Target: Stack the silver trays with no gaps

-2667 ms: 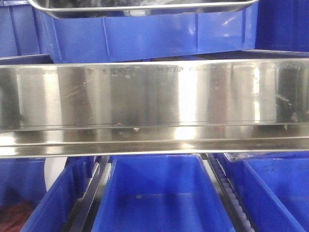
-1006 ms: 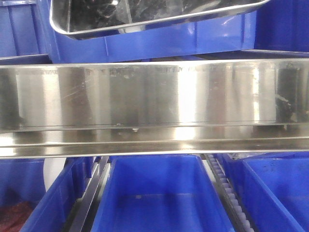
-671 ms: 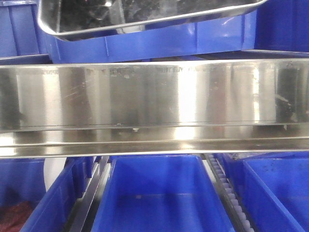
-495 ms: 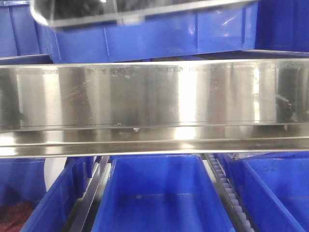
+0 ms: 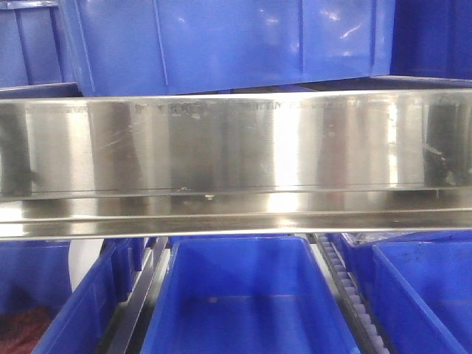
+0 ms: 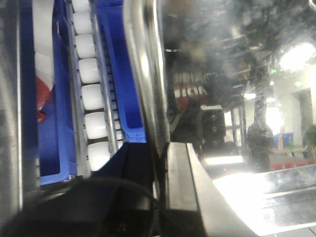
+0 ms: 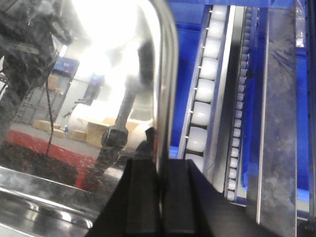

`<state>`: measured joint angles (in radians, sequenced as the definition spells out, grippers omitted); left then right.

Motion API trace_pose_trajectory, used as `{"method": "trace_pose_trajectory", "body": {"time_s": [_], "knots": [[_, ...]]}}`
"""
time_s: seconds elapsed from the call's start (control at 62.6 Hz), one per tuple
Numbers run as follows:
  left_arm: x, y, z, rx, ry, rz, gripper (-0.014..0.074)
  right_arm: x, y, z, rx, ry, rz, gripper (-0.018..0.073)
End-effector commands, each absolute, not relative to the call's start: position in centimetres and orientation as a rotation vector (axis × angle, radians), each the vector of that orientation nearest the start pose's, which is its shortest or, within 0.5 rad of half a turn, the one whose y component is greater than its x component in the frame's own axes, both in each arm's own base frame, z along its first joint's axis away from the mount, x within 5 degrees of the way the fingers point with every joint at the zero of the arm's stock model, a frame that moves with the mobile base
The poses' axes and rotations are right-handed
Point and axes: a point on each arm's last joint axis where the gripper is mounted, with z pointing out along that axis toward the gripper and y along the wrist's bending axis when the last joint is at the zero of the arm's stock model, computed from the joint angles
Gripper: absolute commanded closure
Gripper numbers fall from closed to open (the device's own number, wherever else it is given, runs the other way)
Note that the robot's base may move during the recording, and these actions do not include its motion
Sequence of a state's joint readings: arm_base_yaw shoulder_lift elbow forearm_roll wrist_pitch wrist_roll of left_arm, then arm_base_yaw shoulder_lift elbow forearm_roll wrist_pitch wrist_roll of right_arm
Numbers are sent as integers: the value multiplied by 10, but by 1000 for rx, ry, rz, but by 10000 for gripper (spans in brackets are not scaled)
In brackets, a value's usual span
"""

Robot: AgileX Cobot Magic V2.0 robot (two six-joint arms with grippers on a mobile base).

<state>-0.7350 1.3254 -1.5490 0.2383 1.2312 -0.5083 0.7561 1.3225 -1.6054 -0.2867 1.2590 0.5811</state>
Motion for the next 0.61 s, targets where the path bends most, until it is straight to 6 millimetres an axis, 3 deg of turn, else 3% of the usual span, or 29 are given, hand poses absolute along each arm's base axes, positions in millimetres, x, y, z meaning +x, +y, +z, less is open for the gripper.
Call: {"method": "trace_pose_trajectory", "body": {"time_s": [0.0,0.591], "knots": [[189,-145,453,302,2378,-216,645,186,141,469,-210,2340,204,537],[186,-145,456,310,2365,-220,645,183,146,469,-235,2333,217,537]]}}
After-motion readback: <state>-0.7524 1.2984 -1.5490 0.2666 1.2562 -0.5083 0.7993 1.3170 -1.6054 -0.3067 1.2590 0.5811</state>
